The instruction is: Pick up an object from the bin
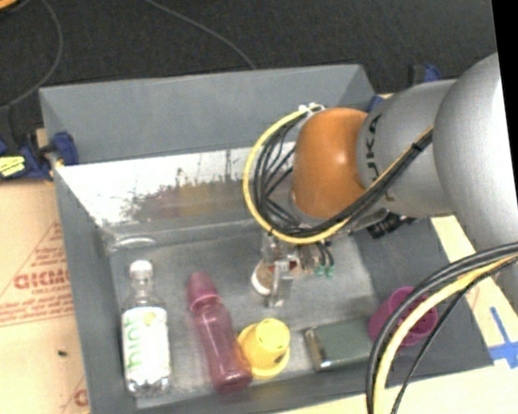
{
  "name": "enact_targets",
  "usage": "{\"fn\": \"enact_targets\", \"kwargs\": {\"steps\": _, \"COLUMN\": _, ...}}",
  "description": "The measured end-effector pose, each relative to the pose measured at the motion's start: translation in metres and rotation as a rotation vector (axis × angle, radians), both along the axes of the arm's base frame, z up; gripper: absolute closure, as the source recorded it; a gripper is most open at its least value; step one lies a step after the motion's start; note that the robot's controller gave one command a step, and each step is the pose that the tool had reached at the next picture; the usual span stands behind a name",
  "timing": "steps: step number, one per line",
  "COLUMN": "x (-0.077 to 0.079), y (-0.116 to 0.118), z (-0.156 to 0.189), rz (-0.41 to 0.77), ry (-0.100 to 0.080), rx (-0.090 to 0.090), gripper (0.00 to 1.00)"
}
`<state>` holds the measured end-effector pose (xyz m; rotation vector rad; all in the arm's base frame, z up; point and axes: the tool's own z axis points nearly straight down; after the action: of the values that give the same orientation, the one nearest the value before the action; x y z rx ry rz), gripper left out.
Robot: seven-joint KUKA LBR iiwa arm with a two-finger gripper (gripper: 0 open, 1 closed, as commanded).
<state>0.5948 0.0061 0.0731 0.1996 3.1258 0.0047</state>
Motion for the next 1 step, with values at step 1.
{"fn": "enact_targets", "kwargs": {"steps": 1, "x": 0.0084, "y": -0.0152, "z": 0.0003, "rz": 0.007, "ry": -0.011, "rx": 0.001, "gripper": 1.00}}
